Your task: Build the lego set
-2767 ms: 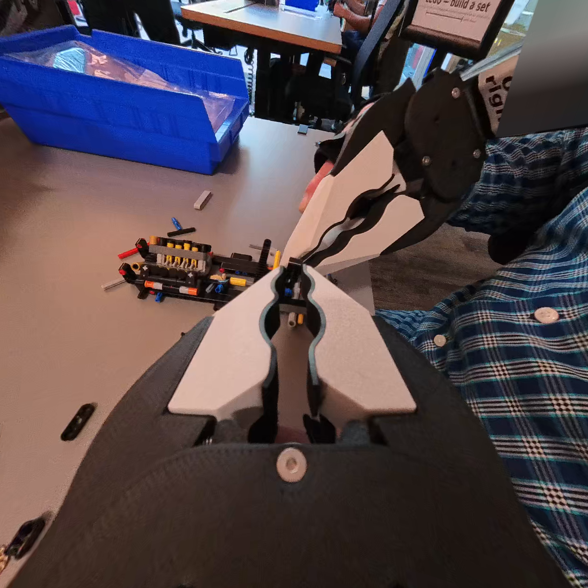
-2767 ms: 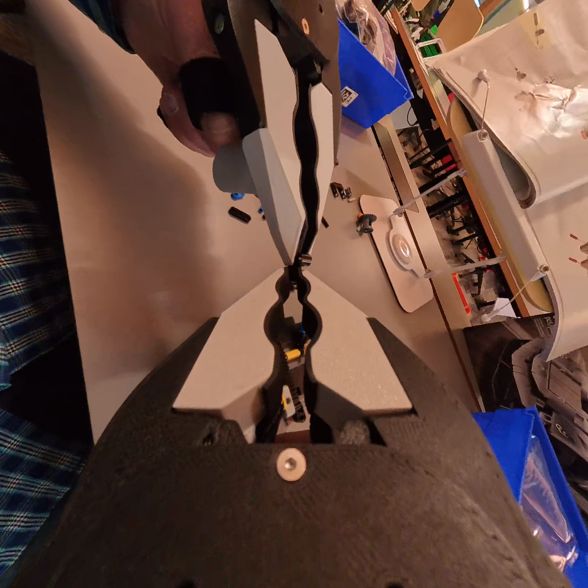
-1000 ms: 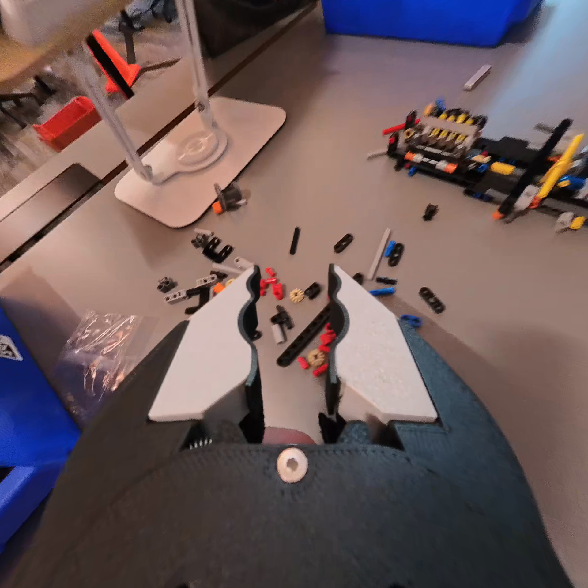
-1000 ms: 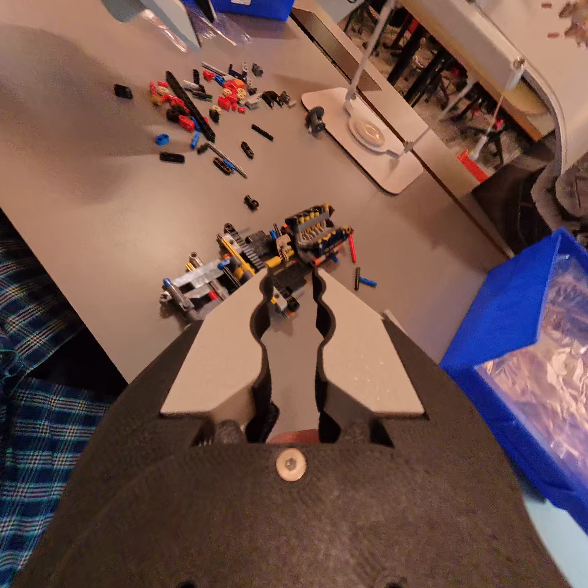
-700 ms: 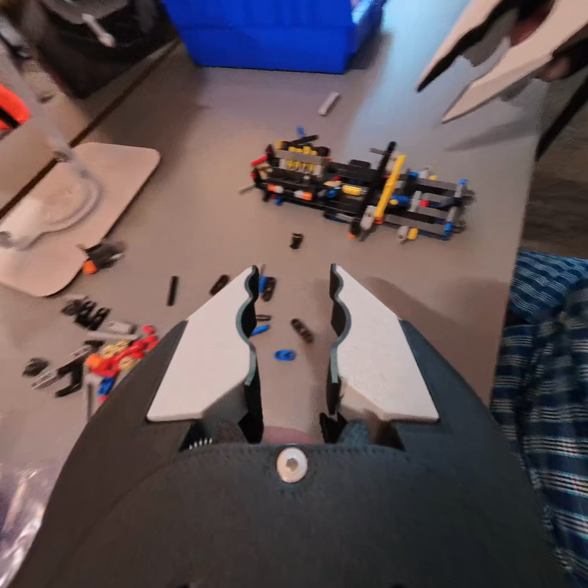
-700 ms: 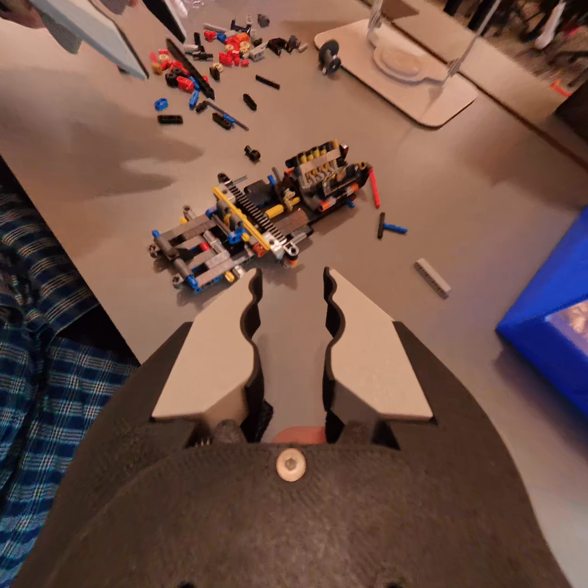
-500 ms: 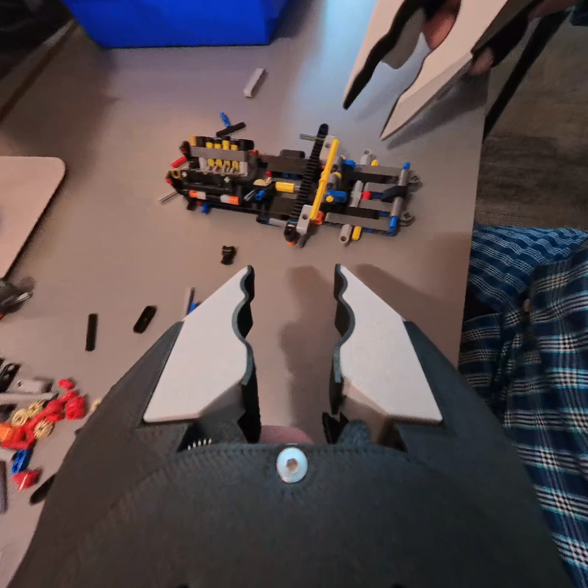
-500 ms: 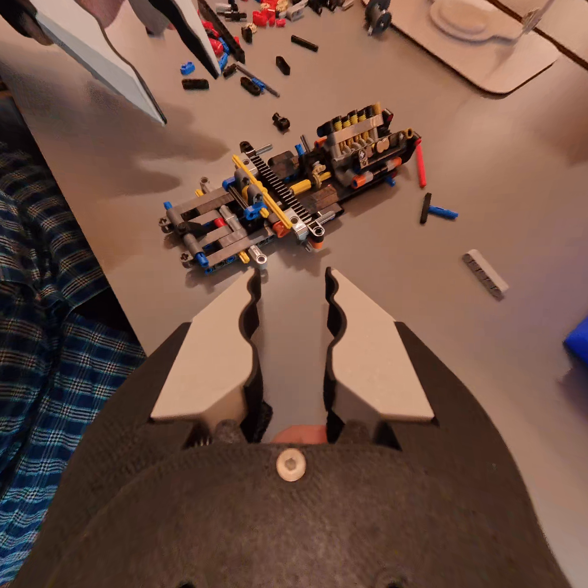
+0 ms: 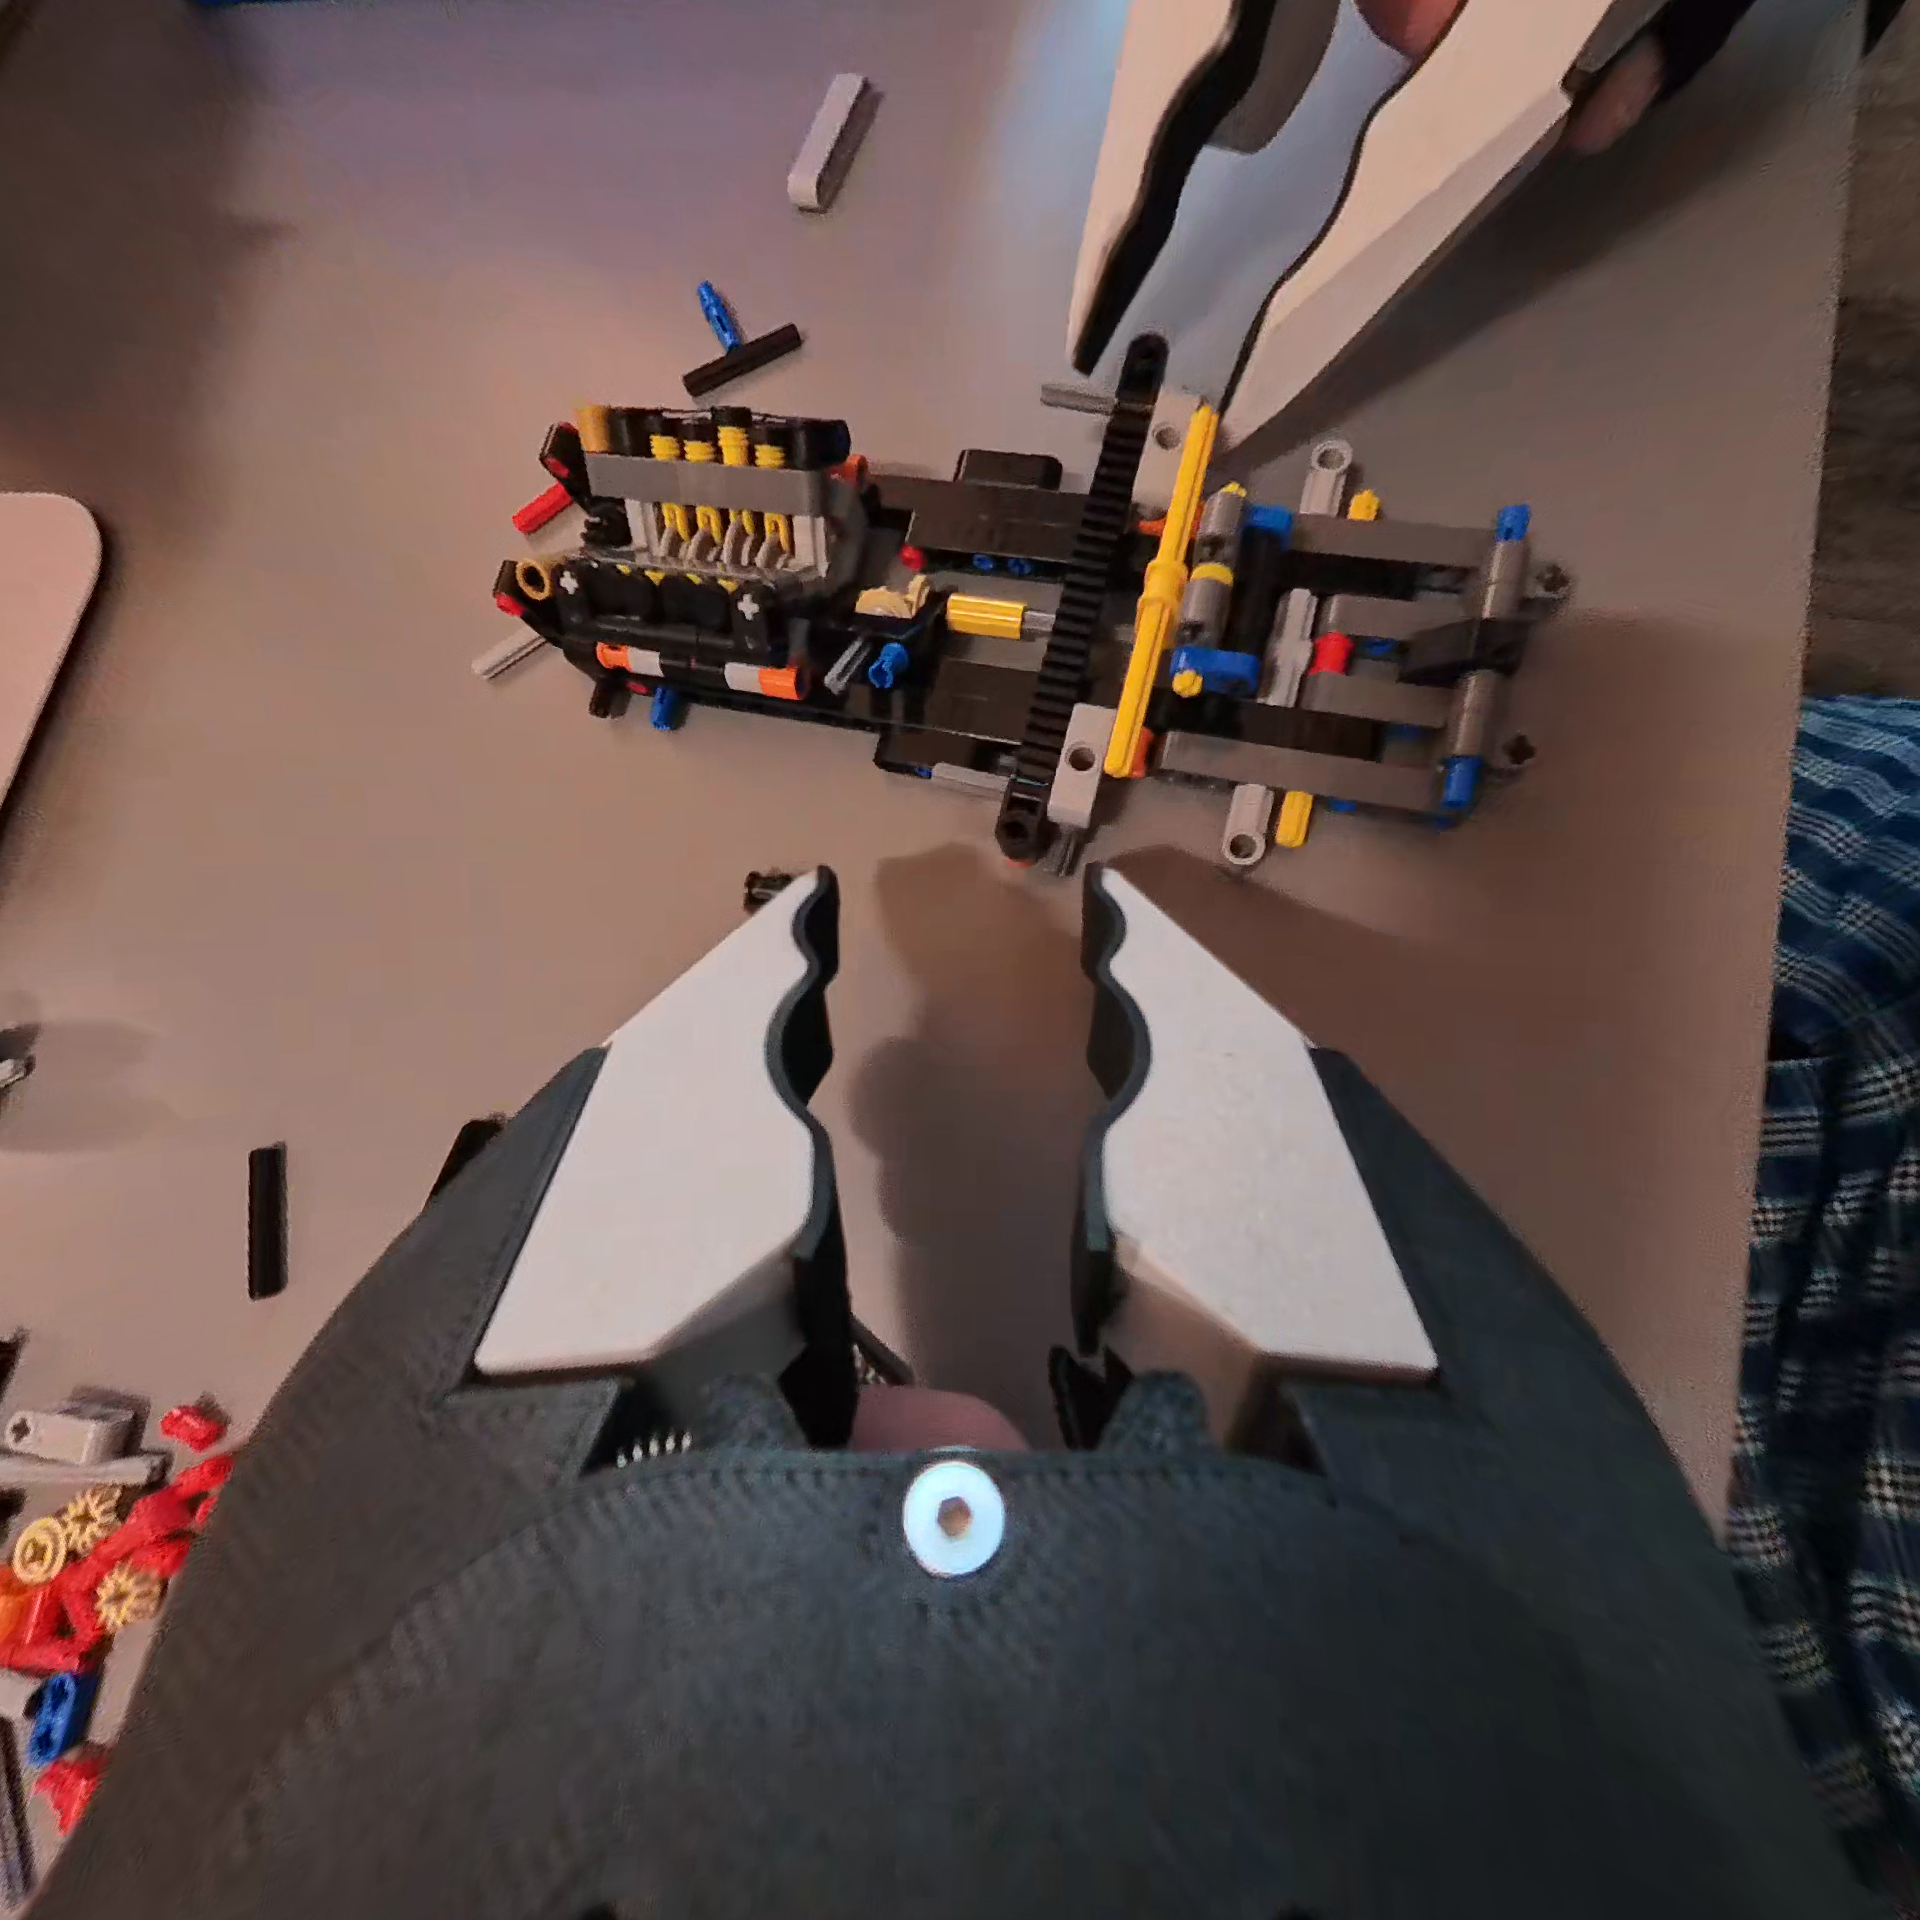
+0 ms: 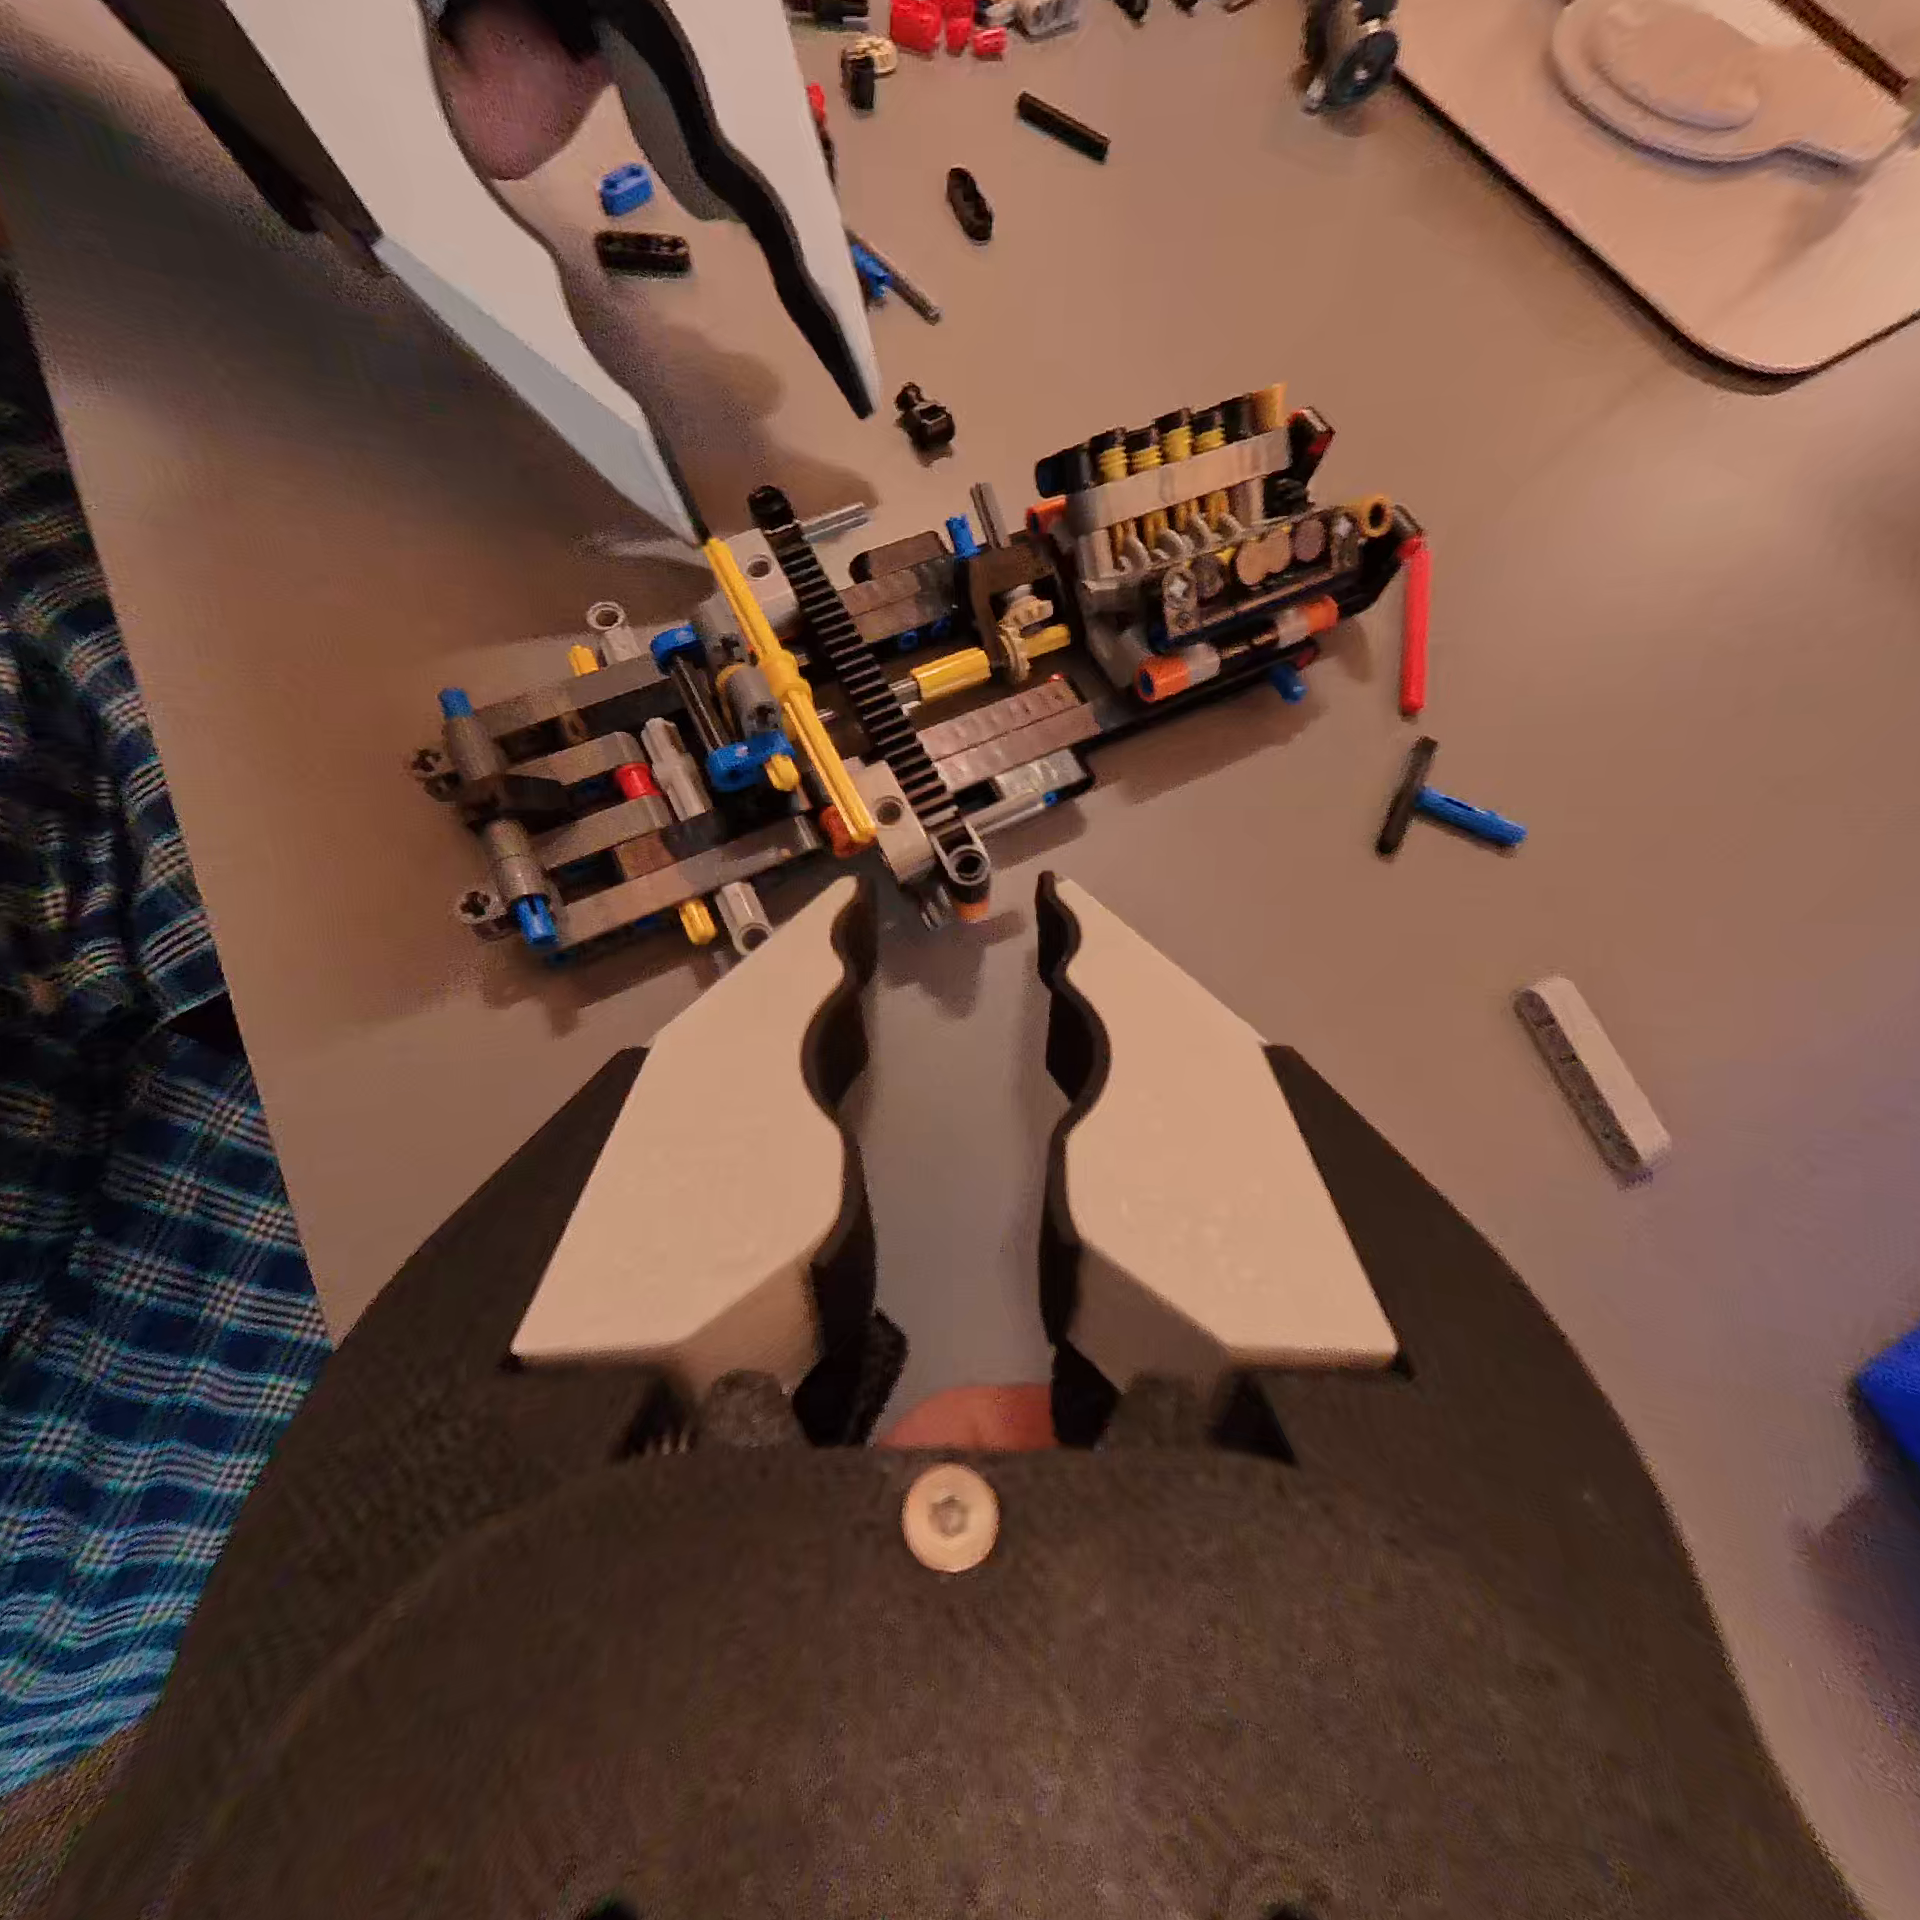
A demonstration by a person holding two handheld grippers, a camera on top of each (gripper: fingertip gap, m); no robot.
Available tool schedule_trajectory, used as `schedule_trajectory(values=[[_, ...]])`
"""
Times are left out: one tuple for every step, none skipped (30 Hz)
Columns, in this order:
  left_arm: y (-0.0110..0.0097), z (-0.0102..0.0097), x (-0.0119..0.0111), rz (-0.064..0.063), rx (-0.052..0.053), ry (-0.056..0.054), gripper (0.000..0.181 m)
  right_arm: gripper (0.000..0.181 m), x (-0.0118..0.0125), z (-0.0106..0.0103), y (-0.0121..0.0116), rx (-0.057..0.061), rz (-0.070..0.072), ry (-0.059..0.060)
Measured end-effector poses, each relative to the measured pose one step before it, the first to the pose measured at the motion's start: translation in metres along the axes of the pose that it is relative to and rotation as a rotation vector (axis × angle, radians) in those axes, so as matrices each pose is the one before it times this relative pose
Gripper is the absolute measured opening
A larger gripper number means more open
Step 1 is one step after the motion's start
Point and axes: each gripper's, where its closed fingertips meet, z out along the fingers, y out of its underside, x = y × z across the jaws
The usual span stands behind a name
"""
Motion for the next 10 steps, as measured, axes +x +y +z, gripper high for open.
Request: schedule_trajectory(values=[[0.00047,0.00154,0.00073,0.0081,-0.0037,0.0093,0.043,0.028,-0.00204,0.00214,0.00015,-0.0088,-0.0054,-0.0169],[0.00058,0.00141,0.00046,0.0053,-0.0024,0.0085,0.040,0.028,-0.00100,0.00191,0.00052,-0.0101,-0.0061,-0.0083],[0.00064,0.00135,0.00037,0.0000,-0.0026,0.0089,0.037,0.026,-0.00034,0.00144,0.00030,-0.0080,-0.0053,-0.0019],[-0.00005,0.00156,0.00173,-0.0009,0.0007,0.0161,0.036,0.023,-0.00073,0.00128,-0.00023,-0.0035,-0.0052,-0.0031],[-0.00058,0.00143,0.00156,0.0008,0.0049,0.0135,0.034,0.020,-0.00060,0.00085,-0.00046,-0.0007,-0.0038,-0.0030],[-0.00093,0.00103,0.00023,-0.0020,0.0049,0.0059,0.033,0.018,0.00020,0.00065,-0.00040,-0.0003,-0.0011,0.0009],[-0.00056,0.00072,0.00014,-0.0040,0.0025,0.0056,0.031,0.018,0.00032,0.00050,-0.00021,-0.0008,0.0006,0.0011],[-0.00039,0.00055,0.00052,-0.0015,0.0029,0.0058,0.029,0.018,0.00055,0.00034,-0.00010,-0.0002,0.0012,0.0020],[-0.00015,0.00018,0.00011,0.0018,0.0037,0.0019,0.028,0.018,0.00026,0.00010,-0.00017,0.0002,0.0019,-0.0007],[0.00020,0.00007,0.00023,0.0029,0.0034,0.0010,0.025,0.018,-0.00016,0.00016,-0.00023,0.0012,-0.0001,-0.0011]])
